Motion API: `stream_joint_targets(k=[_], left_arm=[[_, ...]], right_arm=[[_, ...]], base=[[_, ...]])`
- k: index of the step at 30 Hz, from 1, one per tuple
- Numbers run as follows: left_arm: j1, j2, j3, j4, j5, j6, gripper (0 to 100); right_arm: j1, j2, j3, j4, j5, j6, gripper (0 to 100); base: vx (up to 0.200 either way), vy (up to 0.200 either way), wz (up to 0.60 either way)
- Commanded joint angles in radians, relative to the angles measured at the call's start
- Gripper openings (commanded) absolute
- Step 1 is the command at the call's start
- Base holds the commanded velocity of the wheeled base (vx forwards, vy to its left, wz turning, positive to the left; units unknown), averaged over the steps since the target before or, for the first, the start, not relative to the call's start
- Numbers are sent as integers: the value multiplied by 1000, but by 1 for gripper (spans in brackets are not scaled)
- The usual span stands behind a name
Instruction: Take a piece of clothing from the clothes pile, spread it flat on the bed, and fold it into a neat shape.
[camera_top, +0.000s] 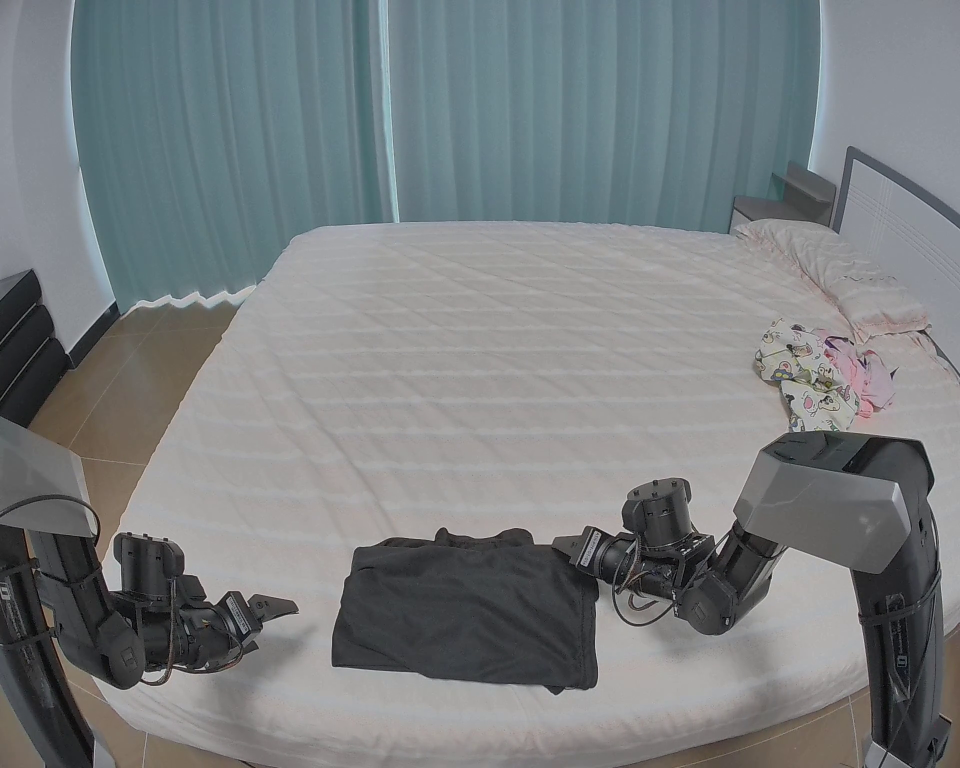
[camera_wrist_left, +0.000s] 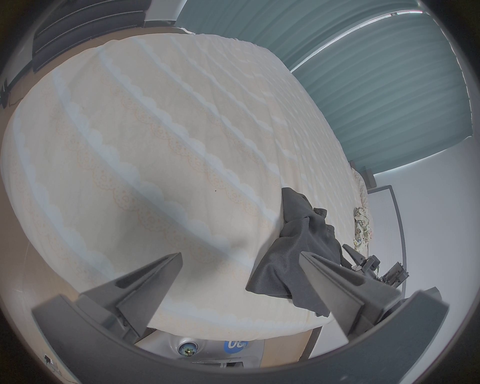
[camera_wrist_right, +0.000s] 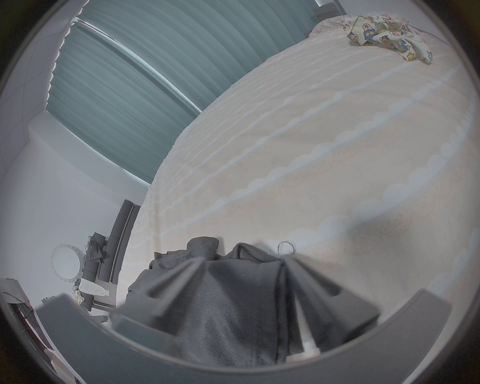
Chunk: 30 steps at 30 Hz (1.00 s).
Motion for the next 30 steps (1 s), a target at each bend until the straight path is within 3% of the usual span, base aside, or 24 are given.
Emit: stream_joint_targets(k=[1, 8, 21, 22, 30], left_arm=[[0, 2, 0, 0, 0, 0, 100], [0, 2, 1, 0, 0, 0, 100], [0, 2, 0, 0, 0, 0, 100], [0, 2, 0, 0, 0, 0, 100], [2, 2, 1, 0, 0, 0, 100]], right_arm=[[-1, 3, 6, -3, -1, 0, 0], [-29, 0, 1, -10, -38, 3, 0], [-29, 3, -1, -10, -41, 19, 0], [-29, 3, -2, -10, -41, 20, 100], [-41, -6, 9, -12, -43, 31, 100]], base=[[0, 0, 0], [0, 0, 0], [0, 0, 0], [0, 0, 0], [0, 0, 0]])
